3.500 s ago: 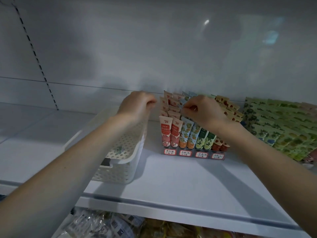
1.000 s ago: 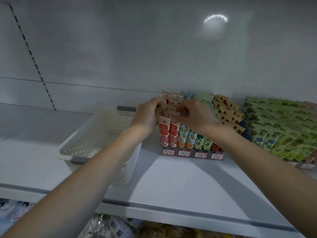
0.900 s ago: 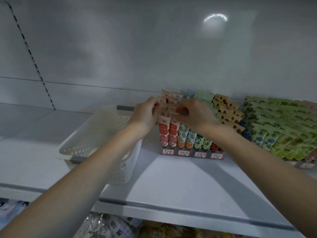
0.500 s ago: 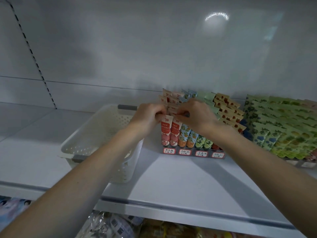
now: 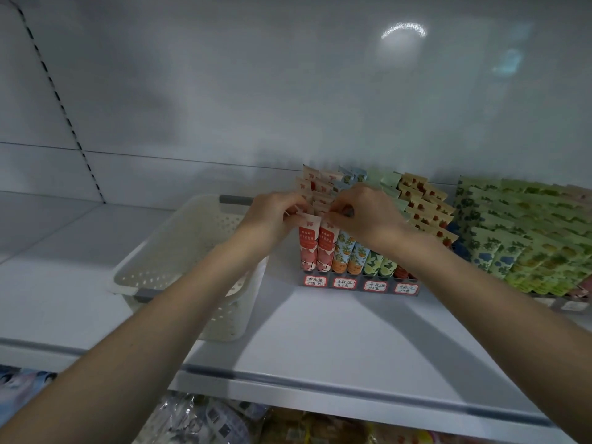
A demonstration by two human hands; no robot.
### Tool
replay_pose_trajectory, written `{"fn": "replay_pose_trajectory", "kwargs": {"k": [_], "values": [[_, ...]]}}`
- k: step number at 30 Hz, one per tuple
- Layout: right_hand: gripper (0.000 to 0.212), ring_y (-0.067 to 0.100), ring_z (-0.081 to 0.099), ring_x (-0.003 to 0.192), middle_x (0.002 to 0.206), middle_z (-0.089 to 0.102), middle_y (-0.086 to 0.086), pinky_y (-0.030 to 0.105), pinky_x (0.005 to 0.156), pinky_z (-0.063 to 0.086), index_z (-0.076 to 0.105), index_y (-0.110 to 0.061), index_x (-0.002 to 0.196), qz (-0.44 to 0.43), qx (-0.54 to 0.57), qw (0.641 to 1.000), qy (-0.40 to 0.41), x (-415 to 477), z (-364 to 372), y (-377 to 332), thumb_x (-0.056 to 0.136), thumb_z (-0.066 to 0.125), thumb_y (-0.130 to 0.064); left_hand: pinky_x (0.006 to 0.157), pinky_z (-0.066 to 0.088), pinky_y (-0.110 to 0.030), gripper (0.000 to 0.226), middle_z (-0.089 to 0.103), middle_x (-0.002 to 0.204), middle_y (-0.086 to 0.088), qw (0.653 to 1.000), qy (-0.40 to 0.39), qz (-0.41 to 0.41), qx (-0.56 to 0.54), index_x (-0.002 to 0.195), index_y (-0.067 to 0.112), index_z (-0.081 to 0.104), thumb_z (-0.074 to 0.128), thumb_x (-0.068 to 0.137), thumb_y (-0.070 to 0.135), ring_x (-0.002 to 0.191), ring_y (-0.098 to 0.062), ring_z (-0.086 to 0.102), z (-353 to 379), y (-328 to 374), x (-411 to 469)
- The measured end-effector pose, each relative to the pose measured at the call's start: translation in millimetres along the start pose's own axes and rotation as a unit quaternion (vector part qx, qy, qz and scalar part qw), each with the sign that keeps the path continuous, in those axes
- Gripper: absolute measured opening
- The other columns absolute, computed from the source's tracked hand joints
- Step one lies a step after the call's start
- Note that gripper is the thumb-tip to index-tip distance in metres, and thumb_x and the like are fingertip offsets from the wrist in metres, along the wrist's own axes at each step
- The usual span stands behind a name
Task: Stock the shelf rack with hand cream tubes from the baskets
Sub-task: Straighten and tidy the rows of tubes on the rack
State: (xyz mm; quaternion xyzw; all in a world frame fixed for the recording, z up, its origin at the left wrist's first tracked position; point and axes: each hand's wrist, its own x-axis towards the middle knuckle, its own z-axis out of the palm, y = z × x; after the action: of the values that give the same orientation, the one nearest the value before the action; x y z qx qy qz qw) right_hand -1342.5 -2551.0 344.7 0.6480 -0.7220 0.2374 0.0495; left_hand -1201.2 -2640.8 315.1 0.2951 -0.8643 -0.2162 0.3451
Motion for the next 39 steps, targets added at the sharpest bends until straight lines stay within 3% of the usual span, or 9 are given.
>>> {"fn": "replay_pose_trajectory", "kwargs": {"k": [8, 12, 16, 19, 23, 28, 31, 34, 39], "values": [[0.020, 0.012, 0.053, 0.076, 0.086, 0.063, 0.001, 0.025, 0.068, 0.043, 0.070, -0.007, 0.094, -0.008, 0.031, 0.999, 0.037, 9, -10, 3, 0.091, 0.055, -0.020, 0.078, 0.045, -0.027, 0.017, 0.065, 0.091, -0.007, 0.998, 0.054, -0.010, 0.015, 0.102, 0.003, 0.067, 0.055, 0.090, 0.003, 0.080, -0.020, 0.060, -15, -2, 6], [0.019, 0.014, 0.052, 0.080, 0.090, 0.061, 0.003, 0.026, 0.070, 0.040, 0.067, -0.007, 0.096, 0.008, 0.025, 0.999, 0.025, 29, -24, 9, 0.092, 0.054, -0.021, 0.067, 0.035, -0.011, 0.015, 0.064, 0.083, -0.004, 0.996, 0.072, 0.010, 0.048, 0.094, 0.001, 0.068, 0.055, 0.090, 0.003, 0.078, -0.015, 0.055, -25, -13, 22], [0.021, 0.017, 0.054, 0.084, 0.094, 0.063, 0.006, 0.028, 0.075, 0.045, 0.067, -0.006, 0.095, 0.014, 0.015, 1.000, -0.017, 41, -22, 6, 0.091, 0.056, -0.024, 0.071, 0.034, -0.013, 0.016, 0.069, 0.098, -0.012, 0.997, 0.040, 0.033, 0.056, 0.099, -0.002, 0.069, 0.057, 0.090, 0.003, 0.092, -0.020, 0.061, -20, -17, 34], [0.026, 0.022, 0.059, 0.090, 0.097, 0.065, 0.009, 0.035, 0.083, 0.049, 0.068, -0.004, 0.096, 0.015, 0.012, 0.999, -0.033, 44, -18, 3, 0.090, 0.058, -0.026, 0.071, 0.034, -0.010, 0.017, 0.070, 0.099, -0.011, 0.997, 0.037, 0.048, 0.041, 0.100, 0.000, 0.070, 0.059, 0.089, 0.003, 0.090, -0.015, 0.059, -16, -15, 37], [0.022, 0.023, 0.061, 0.085, 0.094, 0.068, 0.012, 0.034, 0.078, 0.049, 0.068, -0.001, 0.093, 0.015, -0.004, 0.999, -0.052, 46, -12, 4, 0.091, 0.056, -0.019, 0.069, 0.033, 0.003, 0.015, 0.072, 0.099, -0.009, 0.998, 0.024, 0.057, 0.034, 0.097, 0.003, 0.073, 0.063, 0.086, 0.007, 0.086, -0.007, 0.058, -12, -15, 40], [0.021, 0.016, 0.054, 0.072, 0.089, 0.067, 0.012, 0.026, 0.063, 0.041, 0.067, -0.001, 0.091, 0.019, -0.013, 0.998, -0.059, 48, -6, 8, 0.091, 0.055, -0.019, 0.068, 0.031, 0.004, 0.015, 0.072, 0.096, -0.009, 0.997, 0.035, 0.050, 0.044, 0.097, 0.004, 0.073, 0.063, 0.086, 0.005, 0.087, -0.013, 0.062, -7, -15, 42], [0.021, 0.017, 0.055, 0.073, 0.088, 0.067, 0.011, 0.026, 0.065, 0.040, 0.067, -0.002, 0.091, 0.017, -0.018, 0.998, -0.056, 48, -5, 8, 0.091, 0.055, -0.019, 0.069, 0.029, 0.005, 0.016, 0.072, 0.097, -0.009, 0.997, 0.039, 0.054, 0.045, 0.097, 0.003, 0.073, 0.062, 0.086, 0.005, 0.086, -0.009, 0.059, -7, -16, 42], [0.021, 0.019, 0.055, 0.073, 0.090, 0.067, 0.013, 0.028, 0.066, 0.041, 0.067, -0.001, 0.091, 0.016, -0.013, 0.998, -0.056, 48, -6, 8, 0.091, 0.055, -0.019, 0.069, 0.032, 0.002, 0.015, 0.072, 0.096, -0.009, 0.997, 0.035, 0.058, 0.046, 0.097, 0.003, 0.073, 0.062, 0.086, 0.005, 0.085, -0.008, 0.059, -7, -17, 43], [0.026, 0.021, 0.058, 0.086, 0.093, 0.064, 0.007, 0.030, 0.076, 0.046, 0.066, -0.002, 0.094, 0.023, 0.014, 0.999, -0.017, 58, -18, 12, 0.092, 0.056, -0.026, 0.074, 0.038, -0.017, 0.013, 0.070, 0.094, -0.013, 0.995, 0.074, 0.044, 0.051, 0.095, -0.002, 0.069, 0.059, 0.087, 0.001, 0.089, -0.023, 0.063, -15, -23, 54]]}}
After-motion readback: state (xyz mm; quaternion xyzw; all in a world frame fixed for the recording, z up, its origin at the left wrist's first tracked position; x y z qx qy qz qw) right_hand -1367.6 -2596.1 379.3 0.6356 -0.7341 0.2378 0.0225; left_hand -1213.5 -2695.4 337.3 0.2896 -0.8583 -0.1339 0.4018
